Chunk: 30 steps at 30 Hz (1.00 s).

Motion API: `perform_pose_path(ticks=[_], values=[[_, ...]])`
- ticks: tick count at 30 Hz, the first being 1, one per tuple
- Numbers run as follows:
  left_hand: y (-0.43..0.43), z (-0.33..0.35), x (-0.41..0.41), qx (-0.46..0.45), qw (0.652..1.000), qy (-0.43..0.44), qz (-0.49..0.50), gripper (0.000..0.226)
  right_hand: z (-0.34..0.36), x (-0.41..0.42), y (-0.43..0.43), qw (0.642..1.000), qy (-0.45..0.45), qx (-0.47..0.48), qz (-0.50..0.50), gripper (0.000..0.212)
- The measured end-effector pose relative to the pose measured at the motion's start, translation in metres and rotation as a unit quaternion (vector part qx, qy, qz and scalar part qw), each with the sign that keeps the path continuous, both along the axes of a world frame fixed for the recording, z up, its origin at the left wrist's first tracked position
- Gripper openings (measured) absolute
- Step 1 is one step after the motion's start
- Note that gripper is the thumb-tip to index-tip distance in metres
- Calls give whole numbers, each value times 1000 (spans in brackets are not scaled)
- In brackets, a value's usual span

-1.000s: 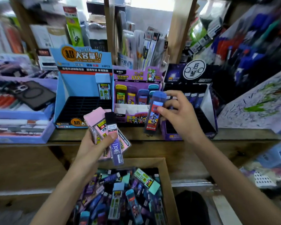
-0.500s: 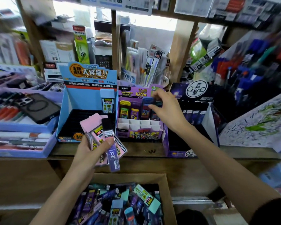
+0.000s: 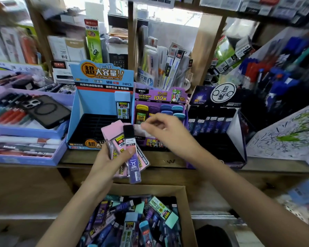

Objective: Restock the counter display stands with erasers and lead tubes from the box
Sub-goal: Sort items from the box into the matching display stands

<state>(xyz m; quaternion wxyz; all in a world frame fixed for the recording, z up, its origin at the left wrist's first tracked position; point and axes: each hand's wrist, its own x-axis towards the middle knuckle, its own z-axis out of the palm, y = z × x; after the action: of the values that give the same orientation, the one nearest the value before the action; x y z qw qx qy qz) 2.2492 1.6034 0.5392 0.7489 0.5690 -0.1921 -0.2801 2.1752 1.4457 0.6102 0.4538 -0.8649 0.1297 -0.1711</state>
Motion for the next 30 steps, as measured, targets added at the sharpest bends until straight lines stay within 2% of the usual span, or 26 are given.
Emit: perform_pose_path(ticks=[3,8,11,14,18,22,30], values=[[-6,4,-7,-1,1000,-8,-14,56,-8,1,17,995,54,84,12,20],[-17,8,-21,-18,999,8,-31,56,-6,-13,9,978,17,207,-24,16],[-28,9,-28,-16,999,7,-39,48,3,-29,-7,971,4,233,-50,16],[-38,12,-32,-8,999,-20,-49,42,20,-54,-37,962,-54,254,-80,16],[-45,11,-33,-8,998,-39,-57,39,44,-86,-86,963,-128,175,-162,17],[-47,8,-34,-4,998,-43,-54,45,44,-96,-129,963,-125,60,-232,18],[-48,6,-35,15,998,-52,-32,41,5,-79,-148,977,-64,-60,-192,19]])
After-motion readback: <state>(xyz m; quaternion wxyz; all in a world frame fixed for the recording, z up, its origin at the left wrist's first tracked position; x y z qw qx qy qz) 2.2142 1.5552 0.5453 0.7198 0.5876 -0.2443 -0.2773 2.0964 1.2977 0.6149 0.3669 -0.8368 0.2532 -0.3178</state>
